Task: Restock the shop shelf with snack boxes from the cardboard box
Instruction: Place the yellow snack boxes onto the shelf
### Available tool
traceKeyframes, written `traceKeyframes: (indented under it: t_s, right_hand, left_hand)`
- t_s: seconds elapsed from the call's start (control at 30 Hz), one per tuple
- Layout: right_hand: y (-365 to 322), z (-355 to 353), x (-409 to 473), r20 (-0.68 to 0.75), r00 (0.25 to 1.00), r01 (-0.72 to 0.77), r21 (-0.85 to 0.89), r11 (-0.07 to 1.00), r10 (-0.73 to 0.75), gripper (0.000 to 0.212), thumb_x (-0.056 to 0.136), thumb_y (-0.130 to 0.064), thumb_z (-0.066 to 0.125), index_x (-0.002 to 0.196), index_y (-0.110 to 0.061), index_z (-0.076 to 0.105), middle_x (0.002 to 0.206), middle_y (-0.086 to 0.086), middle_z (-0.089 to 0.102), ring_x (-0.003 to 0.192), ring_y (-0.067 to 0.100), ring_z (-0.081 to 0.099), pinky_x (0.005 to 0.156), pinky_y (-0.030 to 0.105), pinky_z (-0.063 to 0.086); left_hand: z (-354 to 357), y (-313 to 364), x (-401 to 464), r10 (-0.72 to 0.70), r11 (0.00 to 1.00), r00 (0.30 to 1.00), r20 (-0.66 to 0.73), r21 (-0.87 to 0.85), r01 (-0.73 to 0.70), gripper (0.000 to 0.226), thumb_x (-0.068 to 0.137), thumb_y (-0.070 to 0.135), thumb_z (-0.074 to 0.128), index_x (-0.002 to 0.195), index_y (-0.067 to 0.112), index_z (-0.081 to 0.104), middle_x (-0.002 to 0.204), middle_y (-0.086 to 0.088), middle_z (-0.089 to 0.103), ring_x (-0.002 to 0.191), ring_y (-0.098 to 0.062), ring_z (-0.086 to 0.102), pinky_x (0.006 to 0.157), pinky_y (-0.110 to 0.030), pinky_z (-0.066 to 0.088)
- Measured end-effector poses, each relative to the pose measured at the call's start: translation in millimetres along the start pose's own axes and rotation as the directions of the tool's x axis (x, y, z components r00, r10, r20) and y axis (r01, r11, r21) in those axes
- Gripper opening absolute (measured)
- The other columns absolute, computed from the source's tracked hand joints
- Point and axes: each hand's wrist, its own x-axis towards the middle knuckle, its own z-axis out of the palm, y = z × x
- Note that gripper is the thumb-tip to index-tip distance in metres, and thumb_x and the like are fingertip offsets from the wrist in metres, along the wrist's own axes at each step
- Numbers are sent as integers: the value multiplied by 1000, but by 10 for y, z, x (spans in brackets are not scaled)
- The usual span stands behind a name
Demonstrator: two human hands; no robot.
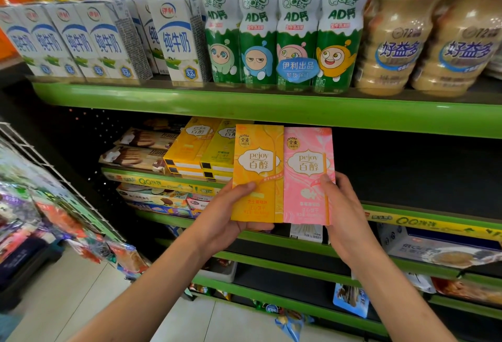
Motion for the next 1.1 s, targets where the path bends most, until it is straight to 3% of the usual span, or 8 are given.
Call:
traceKeyframes:
  t_s: [0.27, 0.43, 0.6, 0.7, 0.8, 0.9, 1.0, 1.1]
  right_hand:
    - [-10, 1, 5, -10, 1000, -8, -29, 1000, 7, 21, 97, -19, 55, 115, -29, 57, 102, -7, 75, 97, 14, 72, 80, 39, 55]
    - [-67, 76, 69, -25, 1000, -10, -17, 1000, 10, 25, 96, -12, 56, 116, -26, 58, 107, -1, 74, 100, 19, 71, 82, 40, 56]
    - [-160, 212, 256, 10, 998, 63, -67, 996, -63, 33, 94, -7, 60, 121, -25, 57, 117, 3, 70, 107, 22, 68, 91, 42, 54]
    - [-163, 282, 441, 35, 993, 113, -152, 982, -109, 26, 92, -8, 63, 106, -30, 60, 102, -6, 73, 96, 13, 70, 84, 33, 53]
    - [-167, 376, 648, 37, 991, 135, -273, 953, -130, 25, 91, -13, 66, 94, -37, 59, 91, -15, 71, 83, 1, 68, 75, 24, 48]
    - [-120, 500, 825, 45, 983, 182, -414, 892, -179, 25, 91, -13, 67, 92, -36, 57, 93, -16, 67, 83, 5, 66, 75, 26, 49]
    - [-44, 614, 910, 111, 974, 225, -585, 779, -198, 22, 89, -12, 67, 101, -27, 58, 97, -7, 69, 80, 3, 64, 69, 22, 49]
    - [23, 598, 928, 159, 978, 208, -800, 563, -135, 27, 88, -24, 68, 113, -16, 62, 112, 9, 67, 102, 25, 64, 85, 31, 49]
  left_hand:
    - [10, 29, -32, 5, 1000, 1000, -4, 0, -5, 51, 82, 24, 70, 131, 22, 55, 125, -13, 67, 107, -39, 67, 64, -41, 60]
    - [-75, 192, -157, 16, 993, 1000, 12, 114, -18, 51, 81, 14, 62, 131, 19, 51, 122, -10, 69, 104, -36, 69, 64, -37, 61]
    - [-354, 535, -325, 154, 972, 979, -133, 197, -126, 59, 82, 16, 70, 138, 17, 49, 127, -13, 66, 91, -29, 72, 54, -34, 60]
    - [-563, 797, -393, 259, 946, 939, -225, 254, -200, 57, 83, 17, 70, 136, 14, 52, 110, -9, 71, 68, -19, 69, 42, -27, 51]
    - [-762, 1039, -395, 343, 901, 899, -273, 367, -232, 31, 82, 21, 66, 113, 19, 68, 80, 0, 71, 56, -13, 62, 37, -24, 43]
    - [-932, 1226, -319, 367, 865, 874, -318, 461, -196, 16, 92, 19, 60, 100, 24, 72, 68, 8, 67, 53, -8, 58, 37, -22, 37]
    - [-1032, 1351, -191, 376, 850, 865, -333, 495, -179, 14, 95, 17, 58, 107, 18, 67, 70, 8, 69, 56, -9, 61, 38, -22, 41]
    - [-1110, 1445, -73, 385, 839, 862, -329, 514, -178, 17, 92, 19, 62, 108, 14, 65, 82, 1, 71, 66, -16, 64, 43, -26, 48]
